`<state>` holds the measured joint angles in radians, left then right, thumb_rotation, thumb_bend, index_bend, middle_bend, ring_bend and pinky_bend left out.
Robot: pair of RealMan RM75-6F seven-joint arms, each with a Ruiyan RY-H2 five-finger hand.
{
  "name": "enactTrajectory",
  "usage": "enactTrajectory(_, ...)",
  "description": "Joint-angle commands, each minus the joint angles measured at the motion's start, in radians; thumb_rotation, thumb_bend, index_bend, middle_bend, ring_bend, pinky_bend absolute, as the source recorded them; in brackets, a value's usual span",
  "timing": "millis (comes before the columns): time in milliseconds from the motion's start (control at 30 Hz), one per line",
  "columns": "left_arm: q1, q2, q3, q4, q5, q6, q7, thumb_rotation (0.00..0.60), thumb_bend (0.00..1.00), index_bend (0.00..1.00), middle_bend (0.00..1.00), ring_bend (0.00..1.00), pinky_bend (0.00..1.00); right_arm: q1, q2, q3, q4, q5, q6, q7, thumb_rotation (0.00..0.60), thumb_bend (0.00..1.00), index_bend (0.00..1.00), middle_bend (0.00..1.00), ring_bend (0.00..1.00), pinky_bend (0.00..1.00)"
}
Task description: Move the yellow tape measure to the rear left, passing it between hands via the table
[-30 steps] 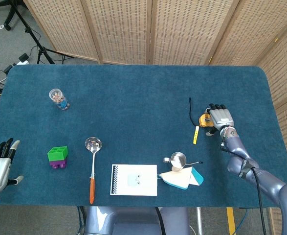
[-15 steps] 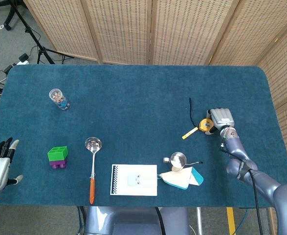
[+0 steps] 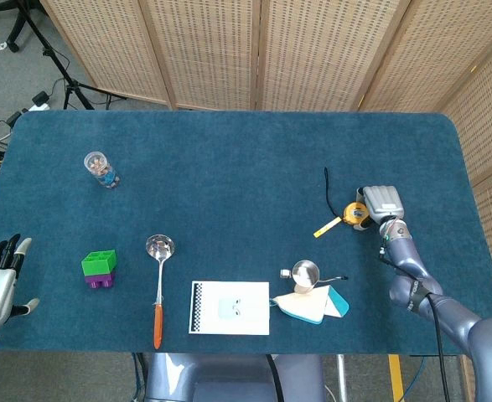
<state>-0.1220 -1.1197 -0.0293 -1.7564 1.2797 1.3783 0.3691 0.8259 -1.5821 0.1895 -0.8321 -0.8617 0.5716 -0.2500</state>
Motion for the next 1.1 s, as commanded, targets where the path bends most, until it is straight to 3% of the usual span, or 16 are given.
enactTrajectory(33,0.000,0.000,0.001,0.000,0.000,-0.001,0.000,0.600,0.00,0.00,0.00,0.00,0.00,-0.002,0.006,0.001,-0.010,-0.004,0.005,0.001,0.600,0.23,0.68,0.54,0.48,0.51)
enactTrajectory(367,0.001,0.004,0.003,-0.005,0.007,0.002,-0.005,0.600,0.00,0.00,0.00,0.00,0.00,0.001,0.053,0.013,-0.083,0.001,0.037,-0.025,0.600,0.23,0.69,0.54,0.49,0.52)
enactTrajectory(733,0.000,0.007,0.004,-0.006,0.010,-0.001,-0.014,0.600,0.00,0.00,0.00,0.00,0.00,0.032,0.148,0.041,-0.281,0.038,0.114,-0.119,0.600,0.23,0.69,0.54,0.49,0.52)
enactTrajectory(1100,0.003,0.013,0.014,-0.015,0.051,0.009,-0.036,0.600,0.00,0.00,0.00,0.00,0.00,0.147,0.153,0.080,-0.409,0.155,0.168,-0.284,0.600,0.23,0.69,0.54,0.49,0.52)
